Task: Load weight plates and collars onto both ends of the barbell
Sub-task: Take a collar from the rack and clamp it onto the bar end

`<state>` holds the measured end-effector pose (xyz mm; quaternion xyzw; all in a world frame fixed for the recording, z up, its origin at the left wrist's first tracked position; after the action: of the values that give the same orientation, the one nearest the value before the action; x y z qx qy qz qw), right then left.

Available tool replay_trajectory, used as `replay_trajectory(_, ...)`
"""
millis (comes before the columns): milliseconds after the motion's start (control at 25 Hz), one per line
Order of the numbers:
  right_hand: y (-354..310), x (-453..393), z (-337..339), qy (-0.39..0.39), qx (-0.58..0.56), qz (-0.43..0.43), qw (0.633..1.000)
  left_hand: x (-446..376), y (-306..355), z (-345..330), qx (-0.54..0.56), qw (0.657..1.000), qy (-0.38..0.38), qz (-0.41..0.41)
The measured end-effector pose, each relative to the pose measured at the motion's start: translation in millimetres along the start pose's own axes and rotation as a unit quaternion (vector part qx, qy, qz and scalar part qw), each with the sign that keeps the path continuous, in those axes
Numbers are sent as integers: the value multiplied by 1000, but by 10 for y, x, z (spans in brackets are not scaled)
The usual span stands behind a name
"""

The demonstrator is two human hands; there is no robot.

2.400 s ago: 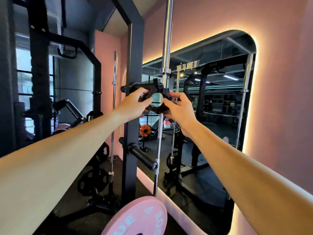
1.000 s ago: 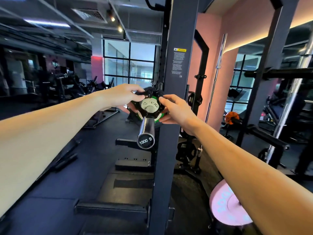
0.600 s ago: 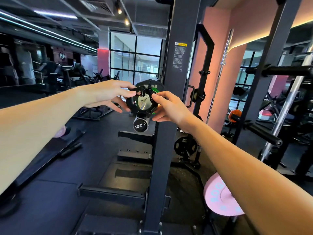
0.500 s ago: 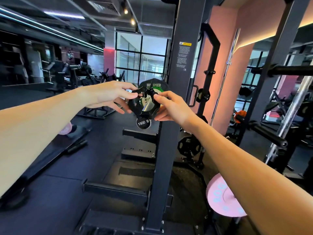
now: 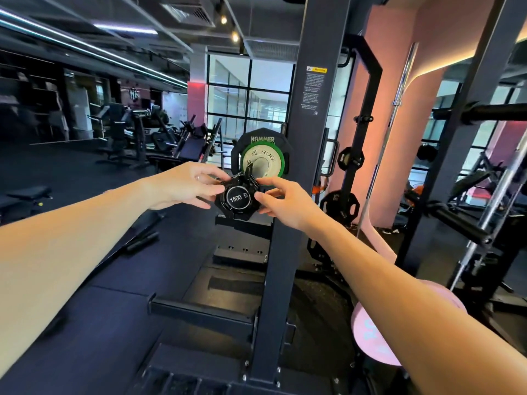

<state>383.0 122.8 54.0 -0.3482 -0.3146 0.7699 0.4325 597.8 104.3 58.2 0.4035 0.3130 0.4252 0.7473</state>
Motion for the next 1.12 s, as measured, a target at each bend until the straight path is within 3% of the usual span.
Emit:
replay_trajectory(240, 253, -425, 97, 48, 18, -3, 999, -409, -162, 63, 28, 999, 33, -14)
replay_trajectory(640, 800, -1375, 414, 113, 49, -77, 989, -1692, -502, 376, 42, 996, 7, -79)
replay_trajectory(920, 1020, -1890, 567, 144, 70, -115, 980, -2337, -668, 567, 55, 995, -31, -79)
replay_trajectory(1120, 1118, -2142, 660, 139, 102, -119, 978, -2597, -709, 648, 29, 998, -19, -59)
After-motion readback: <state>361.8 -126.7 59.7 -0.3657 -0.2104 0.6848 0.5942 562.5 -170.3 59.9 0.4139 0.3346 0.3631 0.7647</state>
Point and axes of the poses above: each hand's wrist, its own x-axis away from the middle knuckle, its own z-axis out of the back of the hand, y = z × x, the point moved 7 cm from there along -x, towards the middle knuckle, and after that the axes turned 8 degrees about -y, right-handed, at the moved point
